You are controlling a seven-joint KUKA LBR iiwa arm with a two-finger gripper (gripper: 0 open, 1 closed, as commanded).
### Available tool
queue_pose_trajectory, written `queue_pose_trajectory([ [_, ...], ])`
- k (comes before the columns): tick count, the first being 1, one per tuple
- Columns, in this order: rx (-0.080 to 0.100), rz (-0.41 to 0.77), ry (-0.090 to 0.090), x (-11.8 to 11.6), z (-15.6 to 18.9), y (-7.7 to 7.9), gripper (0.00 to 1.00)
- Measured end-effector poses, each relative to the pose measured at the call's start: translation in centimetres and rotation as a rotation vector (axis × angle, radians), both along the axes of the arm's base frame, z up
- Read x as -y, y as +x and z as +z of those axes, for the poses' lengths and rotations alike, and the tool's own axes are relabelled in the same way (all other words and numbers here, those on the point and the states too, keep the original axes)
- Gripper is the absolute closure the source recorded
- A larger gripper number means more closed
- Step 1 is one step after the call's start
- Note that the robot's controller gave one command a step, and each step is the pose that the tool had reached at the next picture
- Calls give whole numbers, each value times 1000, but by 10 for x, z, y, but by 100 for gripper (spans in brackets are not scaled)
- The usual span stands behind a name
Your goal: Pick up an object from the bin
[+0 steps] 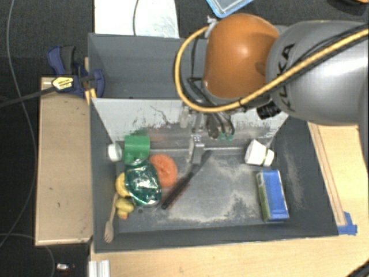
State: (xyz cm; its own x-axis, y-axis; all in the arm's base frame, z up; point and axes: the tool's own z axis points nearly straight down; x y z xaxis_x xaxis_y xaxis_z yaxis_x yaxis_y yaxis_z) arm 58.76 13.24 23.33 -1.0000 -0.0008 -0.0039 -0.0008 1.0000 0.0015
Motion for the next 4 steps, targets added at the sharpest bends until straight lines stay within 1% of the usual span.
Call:
queue_pose_trajectory([
  [1, 1, -17, 1, 50, -77, -10, 0],
  [2, 6, -270, 5, 40, -76, -72, 0],
  [3, 3, -281, 1, 33, -130, -92, 0],
  [4, 4, -266, 5, 29, -119, -53, 0],
])
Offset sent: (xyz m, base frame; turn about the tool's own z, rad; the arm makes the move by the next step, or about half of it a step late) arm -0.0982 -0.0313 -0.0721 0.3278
